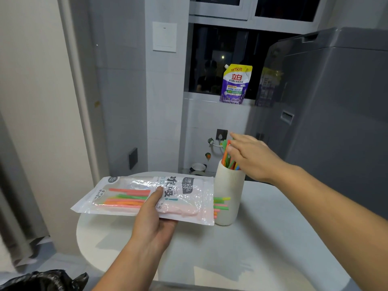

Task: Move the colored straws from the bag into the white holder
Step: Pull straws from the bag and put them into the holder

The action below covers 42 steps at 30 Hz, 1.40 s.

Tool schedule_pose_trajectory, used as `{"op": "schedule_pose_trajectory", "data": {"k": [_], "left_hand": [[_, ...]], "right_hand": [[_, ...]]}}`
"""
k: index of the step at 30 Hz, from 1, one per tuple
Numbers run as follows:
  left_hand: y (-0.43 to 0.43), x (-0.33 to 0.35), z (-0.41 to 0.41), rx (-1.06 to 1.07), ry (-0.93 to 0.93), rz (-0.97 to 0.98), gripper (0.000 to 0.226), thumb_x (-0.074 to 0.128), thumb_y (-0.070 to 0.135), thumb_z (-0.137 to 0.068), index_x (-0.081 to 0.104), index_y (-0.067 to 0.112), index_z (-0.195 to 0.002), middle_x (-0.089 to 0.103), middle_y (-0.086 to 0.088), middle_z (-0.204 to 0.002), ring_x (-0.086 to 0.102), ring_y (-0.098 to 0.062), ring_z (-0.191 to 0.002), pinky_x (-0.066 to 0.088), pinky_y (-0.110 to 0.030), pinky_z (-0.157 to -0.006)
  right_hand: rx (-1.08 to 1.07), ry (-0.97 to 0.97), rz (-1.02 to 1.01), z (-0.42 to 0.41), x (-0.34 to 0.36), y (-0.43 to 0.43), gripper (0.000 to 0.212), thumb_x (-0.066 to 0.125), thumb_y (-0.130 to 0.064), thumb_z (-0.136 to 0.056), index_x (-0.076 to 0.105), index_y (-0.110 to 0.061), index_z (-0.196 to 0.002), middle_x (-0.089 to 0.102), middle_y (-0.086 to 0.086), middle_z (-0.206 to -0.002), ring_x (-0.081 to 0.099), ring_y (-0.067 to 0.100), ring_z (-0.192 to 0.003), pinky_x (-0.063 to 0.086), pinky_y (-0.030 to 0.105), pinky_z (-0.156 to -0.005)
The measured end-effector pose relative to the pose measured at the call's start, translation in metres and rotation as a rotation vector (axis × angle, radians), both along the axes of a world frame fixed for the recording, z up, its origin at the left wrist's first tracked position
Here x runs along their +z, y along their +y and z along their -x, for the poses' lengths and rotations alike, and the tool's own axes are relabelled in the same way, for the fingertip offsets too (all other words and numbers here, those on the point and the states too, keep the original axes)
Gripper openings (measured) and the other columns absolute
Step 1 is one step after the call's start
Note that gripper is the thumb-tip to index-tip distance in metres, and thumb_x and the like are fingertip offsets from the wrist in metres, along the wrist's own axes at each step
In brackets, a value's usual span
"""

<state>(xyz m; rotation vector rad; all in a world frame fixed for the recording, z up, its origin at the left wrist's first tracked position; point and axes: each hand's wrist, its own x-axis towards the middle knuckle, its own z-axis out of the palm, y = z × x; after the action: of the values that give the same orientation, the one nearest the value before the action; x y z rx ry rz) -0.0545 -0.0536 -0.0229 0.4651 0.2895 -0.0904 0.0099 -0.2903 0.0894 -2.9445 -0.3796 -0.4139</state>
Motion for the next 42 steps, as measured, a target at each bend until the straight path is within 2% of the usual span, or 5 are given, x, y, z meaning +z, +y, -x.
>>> {"op": "schedule_pose_trajectory", "data": {"k": [4, 8, 13, 23, 42], "left_hand": [[0.0, -0.001, 0.0, -0.011, -0.004, -0.008, 0.018, 0.064, 0.011, -0.098, 0.072, 0.007, -0.113, 0.082, -0.012, -0.099, 0.081, -0.026, -0.081, 0.065, -0.047, -0.056], [0.0, -0.001, -0.002, -0.014, -0.011, -0.002, 0.02, 0.064, 0.011, -0.098, 0.071, 0.006, -0.116, 0.082, -0.013, -0.104, 0.081, -0.027, -0.085, 0.064, -0.047, -0.057], [0.001, 0.0, -0.001, -0.014, -0.061, -0.027, 0.019, 0.063, 0.014, -0.099, 0.073, 0.006, -0.114, 0.082, -0.011, -0.104, 0.08, -0.025, -0.089, 0.066, -0.044, -0.066], [0.006, 0.009, 0.003, 0.041, -0.129, -0.12, 0.036, 0.065, 0.015, -0.098, 0.066, 0.008, -0.133, 0.078, -0.011, -0.121, 0.076, -0.025, -0.107, 0.064, -0.043, -0.086], [0.011, 0.004, 0.003, 0.059, -0.058, -0.12, 0.03, 0.063, 0.01, -0.099, 0.067, 0.005, -0.129, 0.078, -0.012, -0.12, 0.077, -0.025, -0.105, 0.063, -0.045, -0.086]], "right_hand": [[-0.026, 0.022, -0.228, 0.003, 0.003, 0.002, 0.07, 0.039, -0.059, -0.099, 0.013, -0.031, -0.158, 0.036, 0.006, -0.161, 0.045, 0.03, -0.138, 0.047, 0.052, -0.104], [-0.08, -0.084, -0.283, 0.018, 0.012, 0.01, 0.059, 0.043, -0.053, -0.1, 0.038, -0.023, -0.151, 0.044, 0.006, -0.154, 0.042, 0.026, -0.139, 0.042, 0.049, -0.108], [0.007, -0.593, -0.685, 0.063, -0.009, 0.037, 0.02, 0.044, -0.033, -0.096, 0.06, -0.026, -0.086, 0.058, -0.014, -0.085, 0.054, 0.015, -0.089, 0.044, 0.031, -0.078], [-0.175, 0.277, -1.314, 0.094, -0.101, 0.067, 0.043, 0.044, -0.036, -0.105, 0.065, -0.001, -0.093, 0.057, -0.005, -0.052, 0.046, 0.005, -0.039, 0.034, 0.017, -0.038], [-0.164, 0.029, -1.226, 0.092, -0.106, 0.05, 0.019, 0.061, -0.021, -0.098, 0.066, -0.012, -0.083, 0.061, -0.018, -0.052, 0.055, -0.003, -0.048, 0.041, 0.013, -0.045]]}}
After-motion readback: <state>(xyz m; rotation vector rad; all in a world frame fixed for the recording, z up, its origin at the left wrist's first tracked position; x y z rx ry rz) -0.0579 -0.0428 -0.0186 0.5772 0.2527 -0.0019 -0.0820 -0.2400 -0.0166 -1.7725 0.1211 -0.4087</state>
